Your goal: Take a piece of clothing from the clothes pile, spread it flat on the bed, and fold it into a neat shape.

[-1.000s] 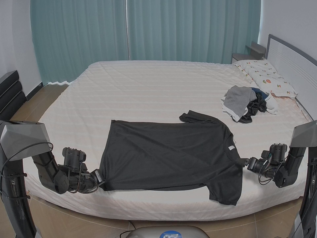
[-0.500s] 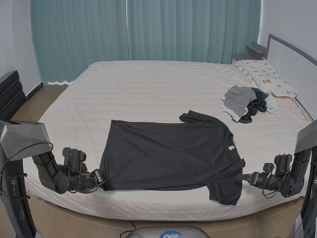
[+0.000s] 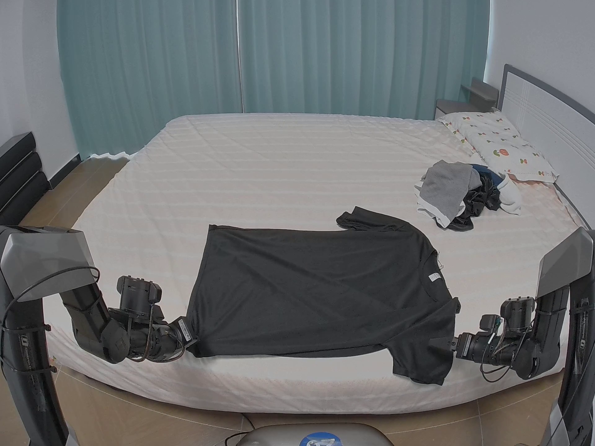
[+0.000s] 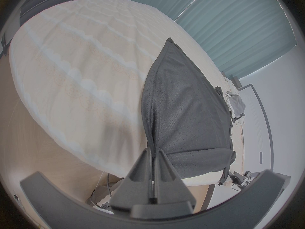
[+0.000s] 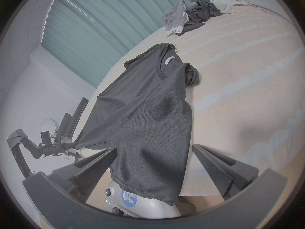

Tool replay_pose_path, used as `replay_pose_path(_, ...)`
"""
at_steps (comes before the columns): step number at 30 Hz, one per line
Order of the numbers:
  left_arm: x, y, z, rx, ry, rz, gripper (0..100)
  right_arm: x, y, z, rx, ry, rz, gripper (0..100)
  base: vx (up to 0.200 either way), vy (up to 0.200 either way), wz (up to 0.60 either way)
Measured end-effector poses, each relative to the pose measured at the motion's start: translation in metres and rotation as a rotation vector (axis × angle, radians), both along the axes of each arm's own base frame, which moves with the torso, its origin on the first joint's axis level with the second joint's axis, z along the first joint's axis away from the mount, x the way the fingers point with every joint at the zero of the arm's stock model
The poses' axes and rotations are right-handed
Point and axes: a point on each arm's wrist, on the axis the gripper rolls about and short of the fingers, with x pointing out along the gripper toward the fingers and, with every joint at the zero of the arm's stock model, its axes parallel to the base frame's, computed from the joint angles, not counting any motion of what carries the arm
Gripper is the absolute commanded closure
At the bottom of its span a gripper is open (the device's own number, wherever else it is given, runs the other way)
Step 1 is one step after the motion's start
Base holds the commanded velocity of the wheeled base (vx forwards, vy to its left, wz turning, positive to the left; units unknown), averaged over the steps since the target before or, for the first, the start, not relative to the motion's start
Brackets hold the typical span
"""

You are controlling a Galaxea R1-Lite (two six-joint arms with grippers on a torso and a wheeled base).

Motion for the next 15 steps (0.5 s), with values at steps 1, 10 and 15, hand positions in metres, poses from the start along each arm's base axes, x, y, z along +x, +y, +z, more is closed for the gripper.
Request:
replay_pose_path(1,0.0000,0.0000,0.0000,0.000,0.000,0.000,100,0.0003,0.0005,-0.0005,0.000,0.000,0.001,0,0.000,0.000,0.00)
replay_pose_path(10,-0.0001,0.0000,0.0000,0.000,0.000,0.000,100,0.0073,0.0066,-0.0035,-0.021,-0.010,0.002,100,0.000,0.000,0.00)
replay_pose_path(15,-0.0001,0.0000,-0.0001,0.000,0.000,0.000,100,0.0093,0.0040,-0.0052,-0.024,-0.015,-0.011,100,0.000,0.000,0.00)
